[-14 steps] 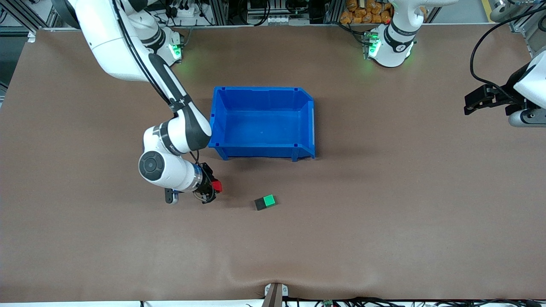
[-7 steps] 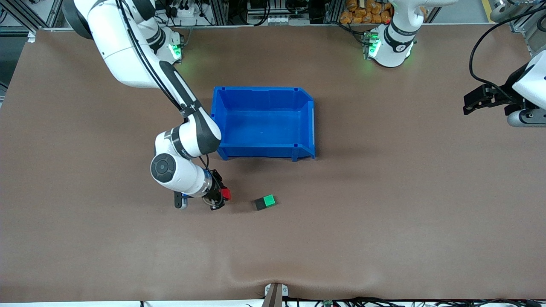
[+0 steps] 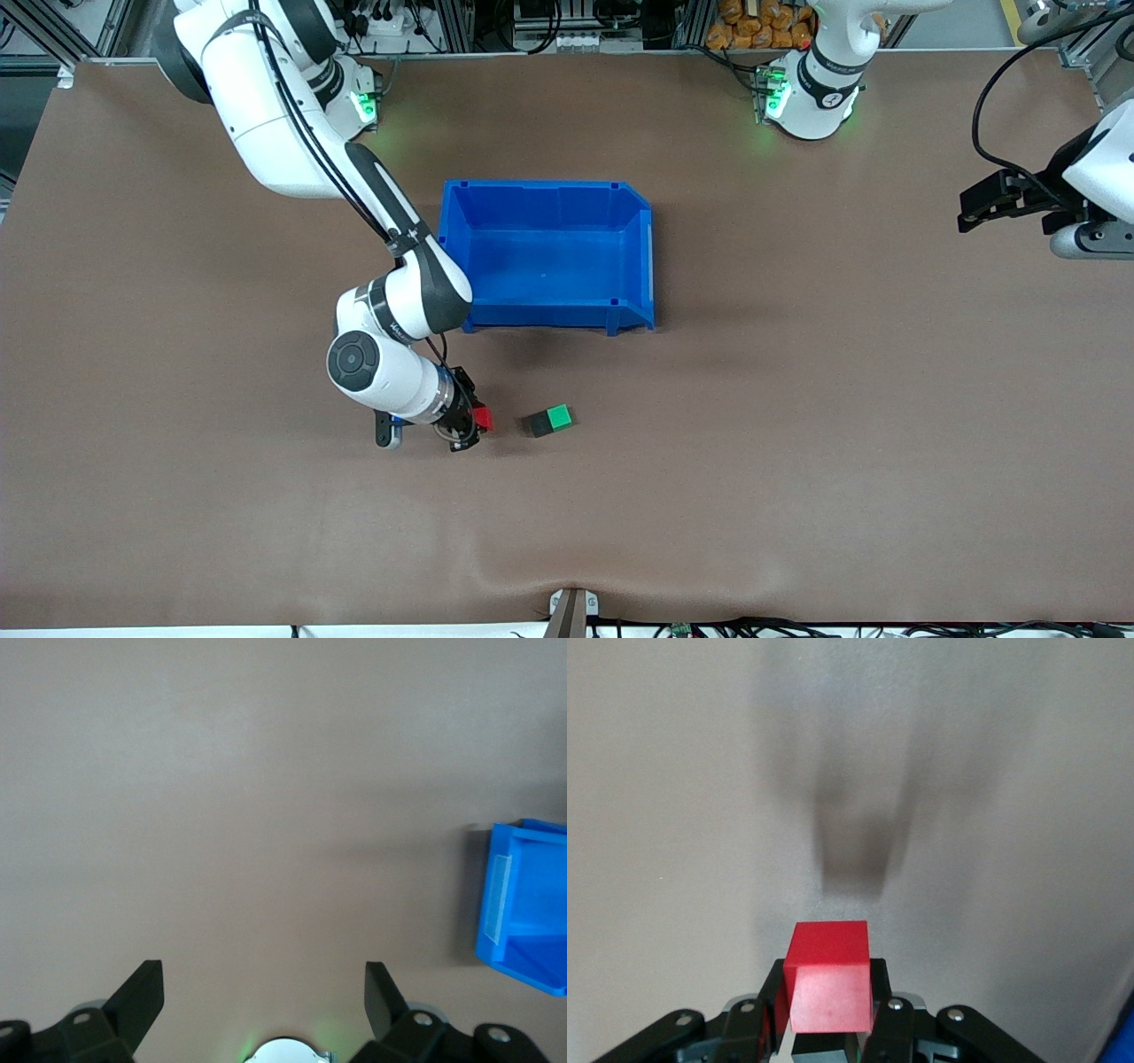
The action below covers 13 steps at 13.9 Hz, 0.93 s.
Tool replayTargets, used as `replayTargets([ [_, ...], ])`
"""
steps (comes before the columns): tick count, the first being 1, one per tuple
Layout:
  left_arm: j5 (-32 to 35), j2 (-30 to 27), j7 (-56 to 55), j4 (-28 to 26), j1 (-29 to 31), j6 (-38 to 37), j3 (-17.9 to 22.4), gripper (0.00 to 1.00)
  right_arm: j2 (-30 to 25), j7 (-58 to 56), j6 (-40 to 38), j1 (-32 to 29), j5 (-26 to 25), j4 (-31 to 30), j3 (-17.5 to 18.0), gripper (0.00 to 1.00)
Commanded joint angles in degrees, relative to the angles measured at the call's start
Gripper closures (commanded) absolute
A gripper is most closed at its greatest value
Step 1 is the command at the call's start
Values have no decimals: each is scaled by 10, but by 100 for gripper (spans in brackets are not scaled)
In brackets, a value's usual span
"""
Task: Attach green and red cubes to black cube
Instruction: 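Carry the red cube with the right gripper toward the black cube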
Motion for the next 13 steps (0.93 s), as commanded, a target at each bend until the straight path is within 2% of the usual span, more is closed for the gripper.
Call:
replayTargets([
  [1, -10, -10, -2, 0, 2, -13, 1, 0, 26, 10, -2, 8, 4, 44, -4, 100],
  [6, -10, -10, -3, 1, 2, -18, 1, 0, 42, 10, 33, 17, 4, 45, -4, 100],
  [13, -10, -10, -4, 1, 2, -22, 2, 0, 66, 12, 38, 32, 4, 71, -4, 100],
])
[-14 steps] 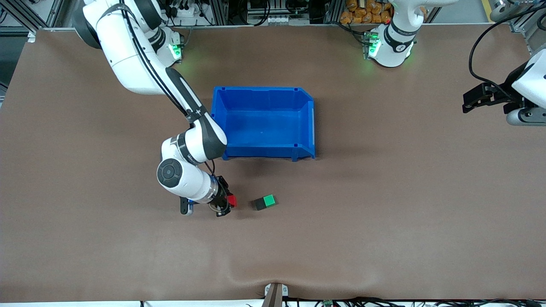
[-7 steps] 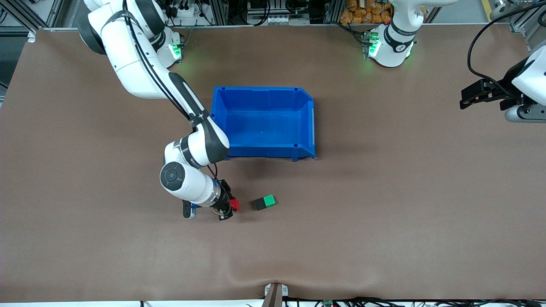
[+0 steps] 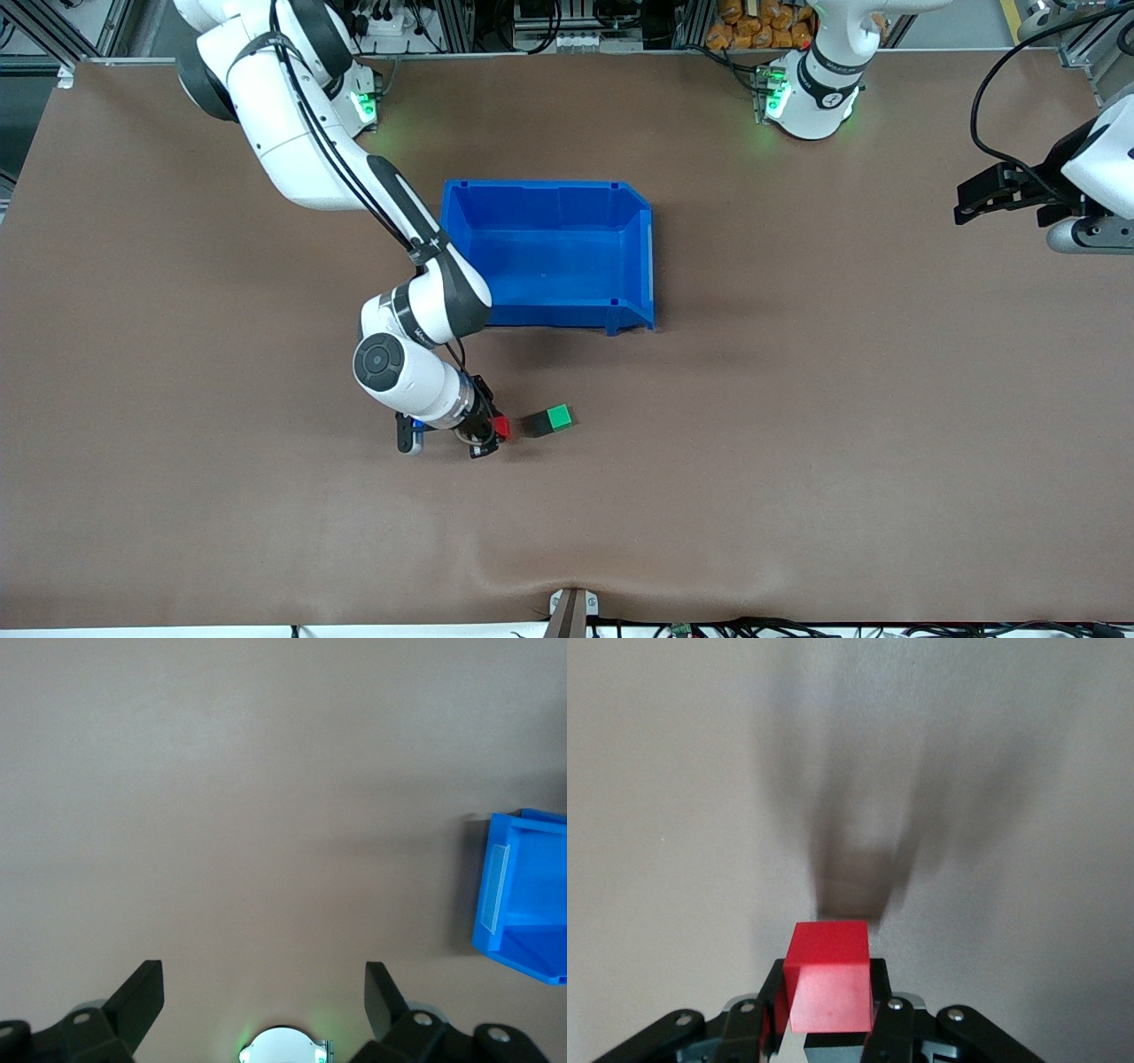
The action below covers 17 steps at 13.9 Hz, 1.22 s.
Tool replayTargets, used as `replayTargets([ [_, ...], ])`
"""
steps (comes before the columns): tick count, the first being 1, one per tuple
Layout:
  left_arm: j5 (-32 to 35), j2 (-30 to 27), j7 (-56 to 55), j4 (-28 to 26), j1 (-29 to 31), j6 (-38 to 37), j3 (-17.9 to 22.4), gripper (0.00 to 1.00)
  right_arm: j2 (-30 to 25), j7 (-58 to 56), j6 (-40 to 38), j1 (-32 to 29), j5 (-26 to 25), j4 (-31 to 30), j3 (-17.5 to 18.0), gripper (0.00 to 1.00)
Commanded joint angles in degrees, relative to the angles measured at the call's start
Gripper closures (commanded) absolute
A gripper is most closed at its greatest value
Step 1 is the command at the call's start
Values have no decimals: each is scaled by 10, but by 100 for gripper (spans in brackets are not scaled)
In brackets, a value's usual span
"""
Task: Attach green and red cubes to black cube
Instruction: 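Lower the red cube against the black cube and open the right gripper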
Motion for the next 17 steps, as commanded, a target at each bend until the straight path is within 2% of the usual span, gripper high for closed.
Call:
replayTargets([
  [1, -7, -9, -3, 0, 1, -9, 1, 0, 28, 18, 1, 12, 4, 41, -4, 100],
  [17, -6, -9, -4, 0, 1, -9, -2, 0, 48, 43, 15, 24, 3, 51, -4, 100],
])
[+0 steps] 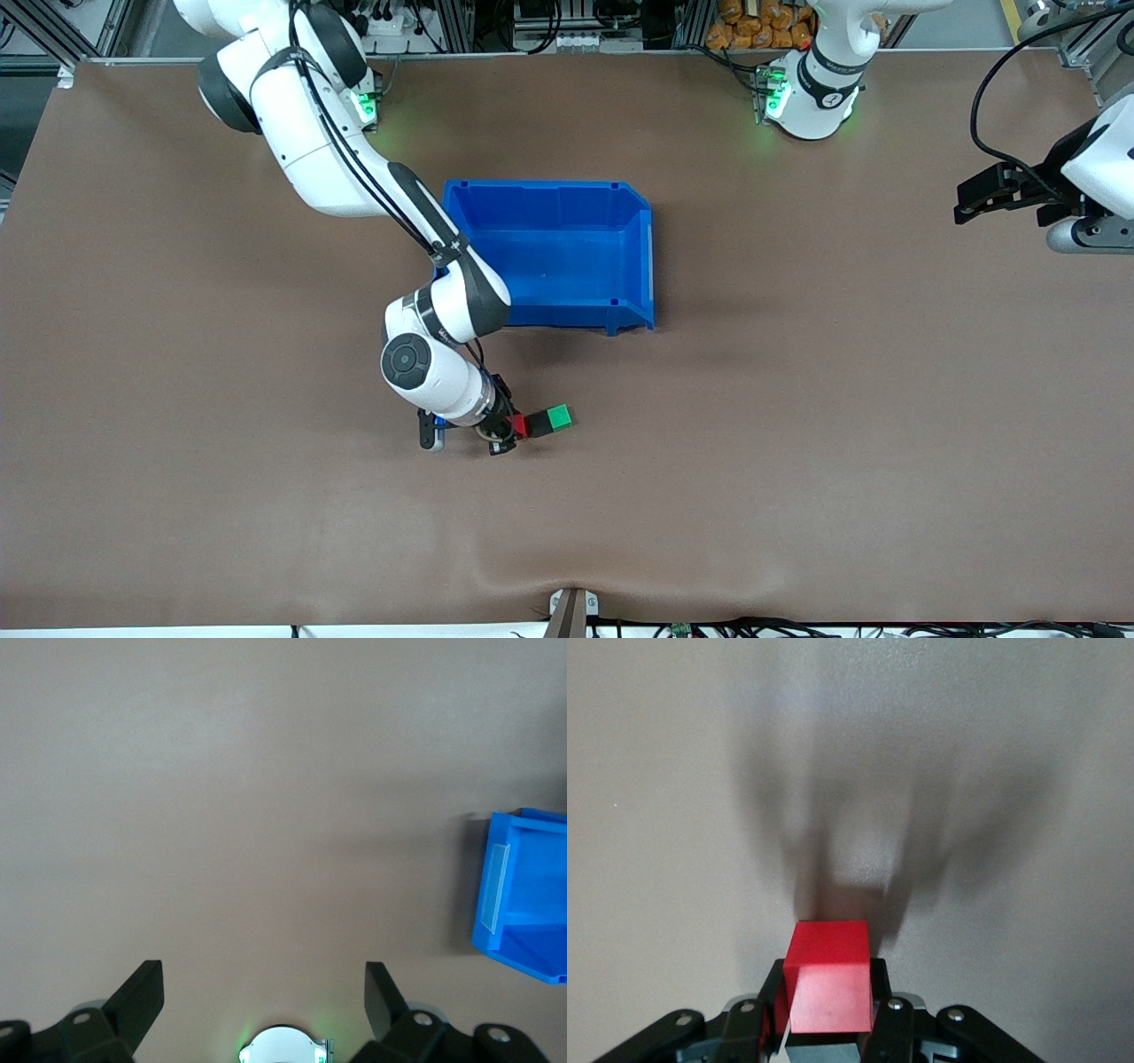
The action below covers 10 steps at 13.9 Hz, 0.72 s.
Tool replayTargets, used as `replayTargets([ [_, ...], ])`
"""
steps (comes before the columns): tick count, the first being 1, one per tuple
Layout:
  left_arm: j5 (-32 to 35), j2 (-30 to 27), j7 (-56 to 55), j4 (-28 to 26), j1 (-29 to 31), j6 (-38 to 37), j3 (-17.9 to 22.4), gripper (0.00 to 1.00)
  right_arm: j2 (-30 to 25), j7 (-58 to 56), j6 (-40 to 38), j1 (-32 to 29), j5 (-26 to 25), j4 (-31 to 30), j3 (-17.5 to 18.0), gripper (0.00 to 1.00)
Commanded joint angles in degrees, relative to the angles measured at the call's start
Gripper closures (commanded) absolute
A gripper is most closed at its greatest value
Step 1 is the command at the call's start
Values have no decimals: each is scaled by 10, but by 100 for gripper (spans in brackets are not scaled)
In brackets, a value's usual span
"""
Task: Attach green and red cubes to black cube
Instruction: 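Lower the red cube against the black cube and open the right gripper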
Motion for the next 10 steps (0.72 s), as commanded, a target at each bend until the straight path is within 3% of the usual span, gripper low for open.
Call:
replayTargets([
  [1, -6, -9, -3, -1, 2, -8, -2, 0, 16, 16, 3, 6, 3, 24, -5, 100],
  [10, -6, -9, -3, 0, 1, -9, -2, 0, 16, 47, 3, 11, 3, 31, -5, 100],
])
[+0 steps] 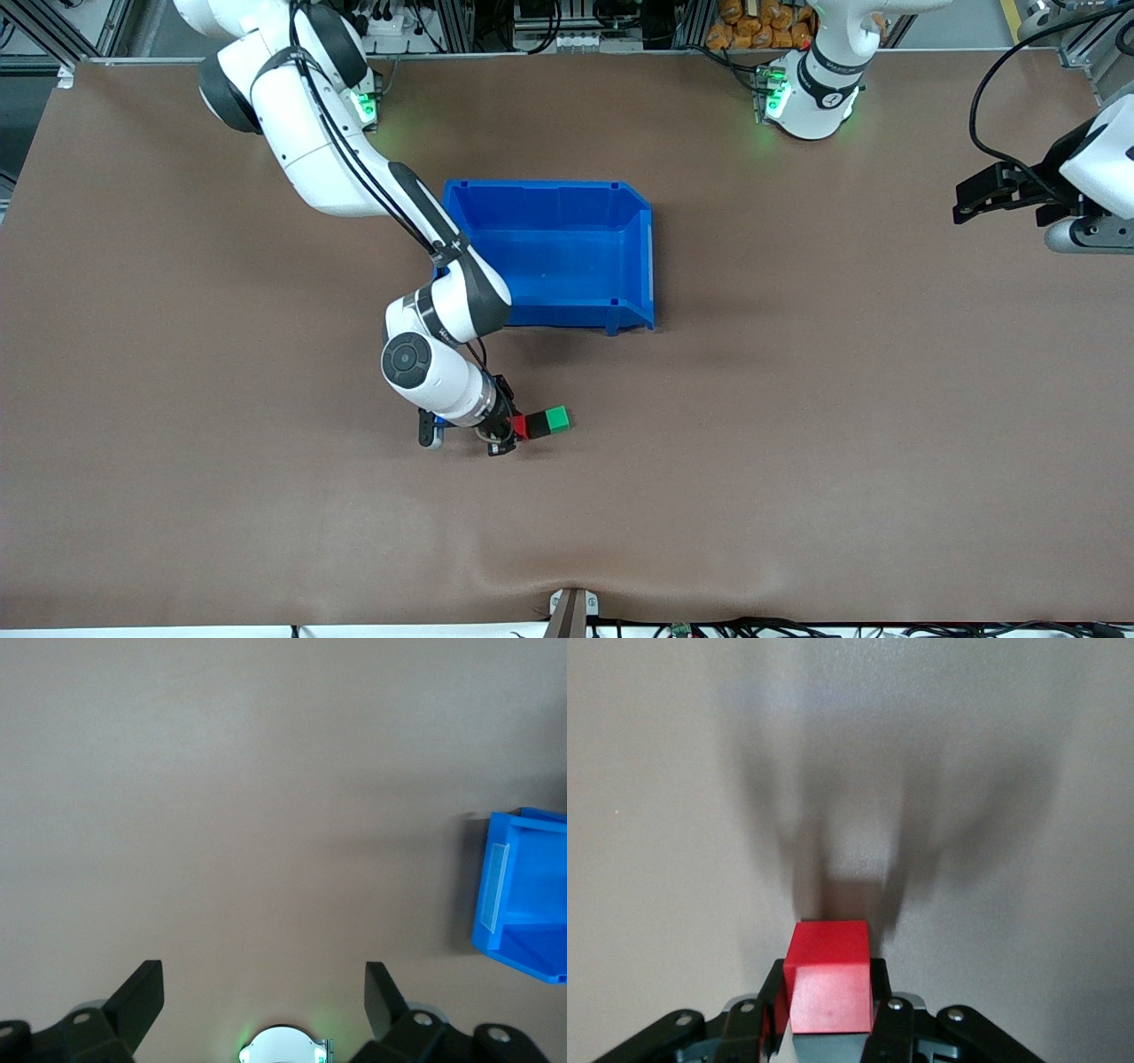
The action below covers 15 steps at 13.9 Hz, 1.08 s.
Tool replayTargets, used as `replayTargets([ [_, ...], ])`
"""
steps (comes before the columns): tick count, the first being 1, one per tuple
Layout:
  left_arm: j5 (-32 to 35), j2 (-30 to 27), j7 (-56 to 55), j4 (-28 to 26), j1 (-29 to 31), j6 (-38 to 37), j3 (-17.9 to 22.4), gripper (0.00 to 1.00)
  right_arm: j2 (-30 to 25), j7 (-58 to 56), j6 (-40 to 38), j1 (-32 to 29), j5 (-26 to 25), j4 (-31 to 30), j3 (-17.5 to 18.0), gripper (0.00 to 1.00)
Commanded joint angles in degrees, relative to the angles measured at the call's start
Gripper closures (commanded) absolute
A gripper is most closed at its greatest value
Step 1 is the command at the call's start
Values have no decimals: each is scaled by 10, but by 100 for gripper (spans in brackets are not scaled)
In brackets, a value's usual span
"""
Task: Attach green and red cubes to black cube
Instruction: 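Lower the red cube against the black cube and open the right gripper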
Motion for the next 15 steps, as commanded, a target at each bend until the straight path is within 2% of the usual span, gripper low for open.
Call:
replayTargets([
  [1, -6, -9, -3, -1, 2, -9, -1, 0, 16, 11, 0, 11, 3, 26, -5, 100],
  [9, -6, -9, -3, -1, 1, -12, -1, 0, 13, 16, -8, 21, -2, 17, -6, 100],
  [10, -6, -9, -3, -1, 1, -12, -1, 0, 13, 27, -8, 21, -1, 17, -6, 91],
  [13, -6, -9, -3, -1, 1, -12, -1, 0, 13, 101, -9, 21, -4, 16, -9, 90],
  [15, -6, -9, -3, -1, 1, -12, -1, 0, 13, 103, -9, 21, -4, 13, -9, 90],
])
